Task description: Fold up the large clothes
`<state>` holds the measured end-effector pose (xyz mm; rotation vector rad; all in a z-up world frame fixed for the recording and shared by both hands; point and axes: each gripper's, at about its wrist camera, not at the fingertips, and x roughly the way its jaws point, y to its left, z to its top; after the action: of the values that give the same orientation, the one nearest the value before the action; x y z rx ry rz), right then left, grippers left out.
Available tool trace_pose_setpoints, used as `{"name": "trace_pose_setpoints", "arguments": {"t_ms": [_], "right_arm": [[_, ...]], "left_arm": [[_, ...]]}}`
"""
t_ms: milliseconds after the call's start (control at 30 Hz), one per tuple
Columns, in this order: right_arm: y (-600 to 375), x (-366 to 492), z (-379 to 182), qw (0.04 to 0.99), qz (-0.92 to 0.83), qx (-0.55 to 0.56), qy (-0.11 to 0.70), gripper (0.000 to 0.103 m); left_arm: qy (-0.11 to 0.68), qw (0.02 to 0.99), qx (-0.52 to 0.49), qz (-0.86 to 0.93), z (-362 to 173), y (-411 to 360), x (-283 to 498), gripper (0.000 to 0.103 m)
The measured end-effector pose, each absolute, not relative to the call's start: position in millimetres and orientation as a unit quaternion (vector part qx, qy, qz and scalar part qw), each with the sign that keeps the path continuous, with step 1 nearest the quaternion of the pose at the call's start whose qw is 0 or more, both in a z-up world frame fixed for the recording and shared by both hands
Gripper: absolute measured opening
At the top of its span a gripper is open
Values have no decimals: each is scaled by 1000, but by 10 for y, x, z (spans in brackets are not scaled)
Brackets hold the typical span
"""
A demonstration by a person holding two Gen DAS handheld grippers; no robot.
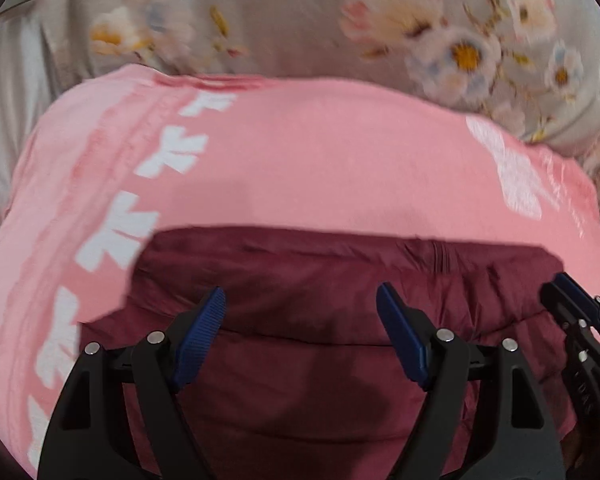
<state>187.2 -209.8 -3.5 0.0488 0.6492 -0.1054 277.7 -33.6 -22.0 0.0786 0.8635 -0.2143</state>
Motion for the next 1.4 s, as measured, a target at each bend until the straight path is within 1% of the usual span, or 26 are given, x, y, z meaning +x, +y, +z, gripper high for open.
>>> {"name": "trace_pose_setpoints", "arguments": {"t_ms": [67,133,200,333,467,667,1200,1333,1400], "right_arm": [[-1985,2030,-162,938,-37,22,343,17],[-1982,2174,-306,929,-29,35,368,17],[-2026,2315,-473,919,-33,47,390,17],[-2191,2415,-679,909,-26,98,404,15],[-2189,2396,-753,908,-24,111,403,14],[-2168,2406,-810,908,-27,106,403,14],[-2253,2428,-845,907,-7,141,398,16],[-2353,2354,-821,910,4,176,375,16],[-2401,2226,-735,921,-9,182,343,20]], "left_arm": [[432,895,46,-101,-418,-461,2831,75],[427,898,65,-84,-544,-546,2854,76],[421,901,71,-80,-583,-570,2864,76],[416,904,65,-77,-665,-558,2909,81],[413,906,54,-74,-730,-532,2932,84],[414,905,63,-69,-778,-555,2948,86],[414,906,74,-60,-803,-580,2963,90],[415,905,52,-74,-740,-482,2928,90],[418,904,34,-79,-660,-383,2828,90]]}}
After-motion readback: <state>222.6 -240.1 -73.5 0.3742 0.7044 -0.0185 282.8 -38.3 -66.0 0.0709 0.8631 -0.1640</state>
